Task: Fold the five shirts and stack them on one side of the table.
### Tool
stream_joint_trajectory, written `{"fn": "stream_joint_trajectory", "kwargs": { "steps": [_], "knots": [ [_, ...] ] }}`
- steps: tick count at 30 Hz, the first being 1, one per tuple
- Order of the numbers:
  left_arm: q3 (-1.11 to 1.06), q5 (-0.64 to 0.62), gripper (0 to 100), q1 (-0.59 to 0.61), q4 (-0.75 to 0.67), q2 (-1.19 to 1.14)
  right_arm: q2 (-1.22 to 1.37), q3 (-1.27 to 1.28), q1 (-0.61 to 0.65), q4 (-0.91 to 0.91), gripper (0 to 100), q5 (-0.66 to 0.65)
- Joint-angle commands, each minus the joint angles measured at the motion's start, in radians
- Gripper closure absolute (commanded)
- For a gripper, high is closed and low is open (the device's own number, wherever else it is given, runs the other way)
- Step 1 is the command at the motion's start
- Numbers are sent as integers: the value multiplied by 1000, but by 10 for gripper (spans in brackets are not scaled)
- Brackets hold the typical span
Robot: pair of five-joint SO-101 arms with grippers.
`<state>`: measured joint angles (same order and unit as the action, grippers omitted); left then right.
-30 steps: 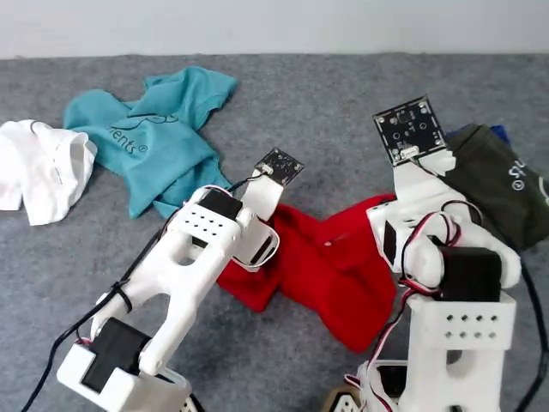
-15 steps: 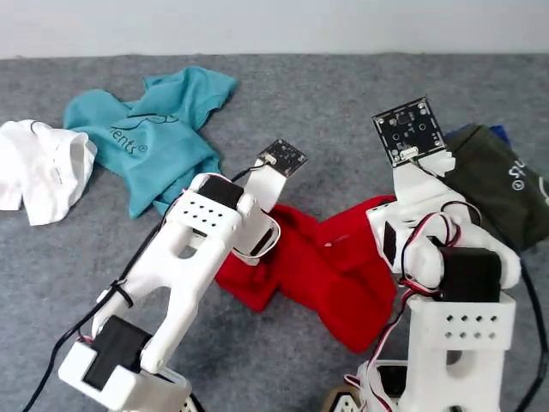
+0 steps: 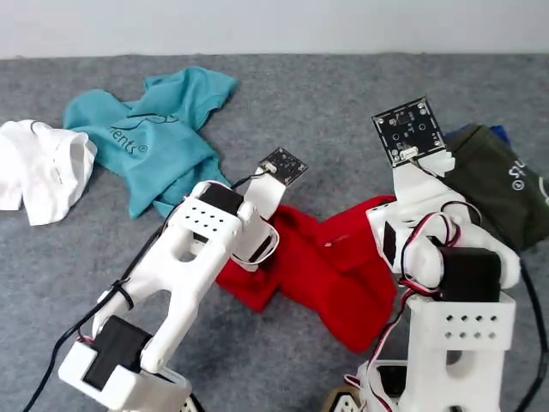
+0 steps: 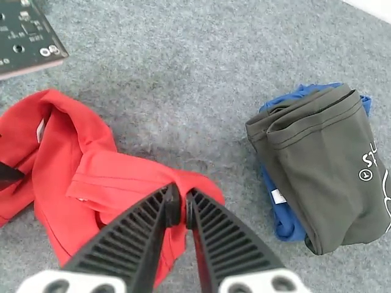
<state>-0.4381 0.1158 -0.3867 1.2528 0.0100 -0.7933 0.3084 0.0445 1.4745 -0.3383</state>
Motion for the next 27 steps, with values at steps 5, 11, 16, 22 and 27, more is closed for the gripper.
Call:
{"fn": "stream_joint_trajectory", "kwargs": {
  "steps": [5, 11, 16, 22, 27],
  "knots": [
    [-12, 15, 808, 17, -44, 6, -5, -3, -2, -15, 989, -6],
    [-45, 15, 808, 54, -75, 6, -5, -3, -2, -15, 989, -8],
    [-50, 15, 808, 51, -75, 6, -5, -3, -2, -15, 989, -8],
    [-51, 14, 808, 49, -75, 6, -5, -3, -2, -15, 989, -8],
    [-65, 14, 808, 49, -78, 5, -7, -3, -2, -15, 989, -8]
  ]
}}
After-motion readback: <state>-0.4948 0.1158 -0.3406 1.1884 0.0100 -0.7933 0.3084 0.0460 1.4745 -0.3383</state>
